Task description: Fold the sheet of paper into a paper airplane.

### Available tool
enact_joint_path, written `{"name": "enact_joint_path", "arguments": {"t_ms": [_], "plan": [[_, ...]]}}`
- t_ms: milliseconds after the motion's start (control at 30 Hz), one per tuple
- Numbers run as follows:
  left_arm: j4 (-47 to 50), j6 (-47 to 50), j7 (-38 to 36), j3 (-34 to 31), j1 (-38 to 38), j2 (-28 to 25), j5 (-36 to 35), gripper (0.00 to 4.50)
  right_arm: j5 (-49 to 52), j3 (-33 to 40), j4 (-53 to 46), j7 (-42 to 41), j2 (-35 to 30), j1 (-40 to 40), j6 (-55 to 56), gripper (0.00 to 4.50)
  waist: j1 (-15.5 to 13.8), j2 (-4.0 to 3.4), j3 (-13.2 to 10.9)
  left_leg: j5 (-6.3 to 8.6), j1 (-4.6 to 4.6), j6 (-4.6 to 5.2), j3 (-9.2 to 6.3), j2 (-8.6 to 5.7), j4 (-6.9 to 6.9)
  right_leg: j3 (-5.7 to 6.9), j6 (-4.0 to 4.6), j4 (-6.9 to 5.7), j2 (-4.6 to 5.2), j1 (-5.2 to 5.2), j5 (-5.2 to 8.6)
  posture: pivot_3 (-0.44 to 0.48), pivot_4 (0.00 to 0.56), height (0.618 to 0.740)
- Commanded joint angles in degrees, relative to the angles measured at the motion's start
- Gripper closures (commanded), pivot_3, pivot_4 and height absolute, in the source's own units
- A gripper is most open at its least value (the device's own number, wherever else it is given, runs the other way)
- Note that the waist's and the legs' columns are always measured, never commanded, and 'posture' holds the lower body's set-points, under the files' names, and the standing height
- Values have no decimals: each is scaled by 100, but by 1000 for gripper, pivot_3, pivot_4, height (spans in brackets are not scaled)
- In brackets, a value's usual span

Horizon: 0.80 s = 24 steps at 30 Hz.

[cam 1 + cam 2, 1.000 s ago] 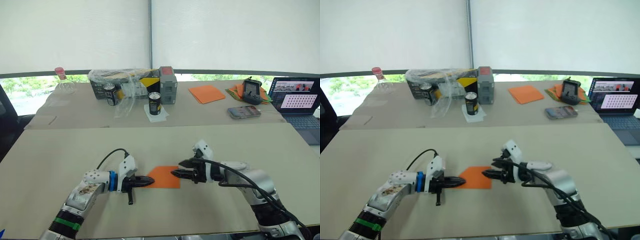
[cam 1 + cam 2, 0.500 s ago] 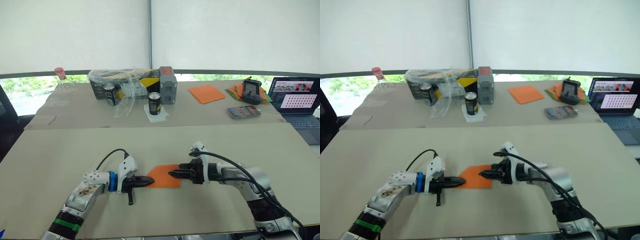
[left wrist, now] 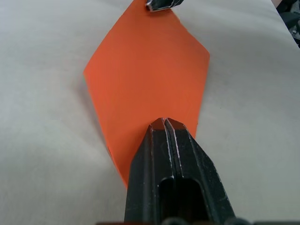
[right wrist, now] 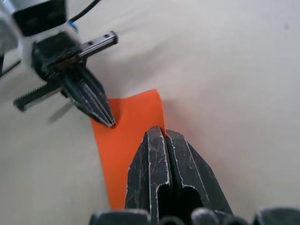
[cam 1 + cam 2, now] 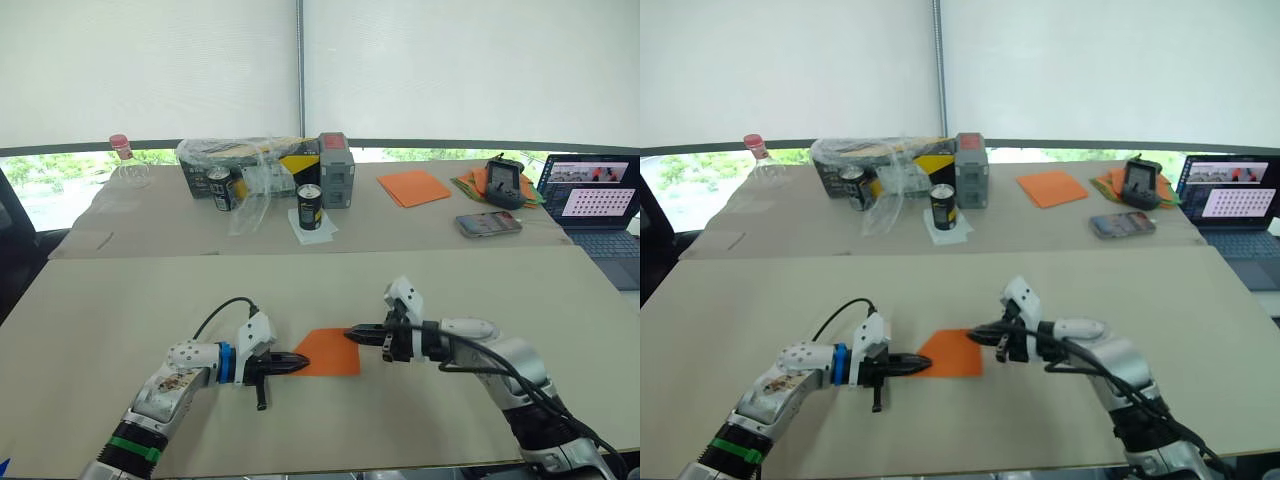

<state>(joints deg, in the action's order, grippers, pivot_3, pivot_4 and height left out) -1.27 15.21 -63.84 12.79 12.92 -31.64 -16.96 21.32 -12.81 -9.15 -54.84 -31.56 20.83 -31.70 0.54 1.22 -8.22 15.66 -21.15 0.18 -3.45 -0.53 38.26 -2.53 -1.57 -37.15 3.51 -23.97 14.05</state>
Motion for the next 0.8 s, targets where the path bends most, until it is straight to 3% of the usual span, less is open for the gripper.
{"name": "enact_joint_path", "arguments": {"t_ms": [33,433,800], "plan": [[-208,92,-37,227,-72,-22,221,4500,-496,-112,-225,-478,-243,-176,1533,4474,-4,0,0,0,0,0,0,0,1,0,-1,0,0,0,-1,0,150,739],[-268,111,-73,232,7,-84,234,4500,-2196,-604,343,-411,-564,-779,4780,4474,-11,0,0,0,6,0,4,0,2,-2,-3,2,-1,7,-1,0,150,739],[-254,162,-96,230,64,-126,218,4500,-3034,-904,1073,33,-523,-711,5607,4474,-19,0,0,0,11,0,6,0,3,-3,-2,3,-1,15,-1,0,150,739]]}}
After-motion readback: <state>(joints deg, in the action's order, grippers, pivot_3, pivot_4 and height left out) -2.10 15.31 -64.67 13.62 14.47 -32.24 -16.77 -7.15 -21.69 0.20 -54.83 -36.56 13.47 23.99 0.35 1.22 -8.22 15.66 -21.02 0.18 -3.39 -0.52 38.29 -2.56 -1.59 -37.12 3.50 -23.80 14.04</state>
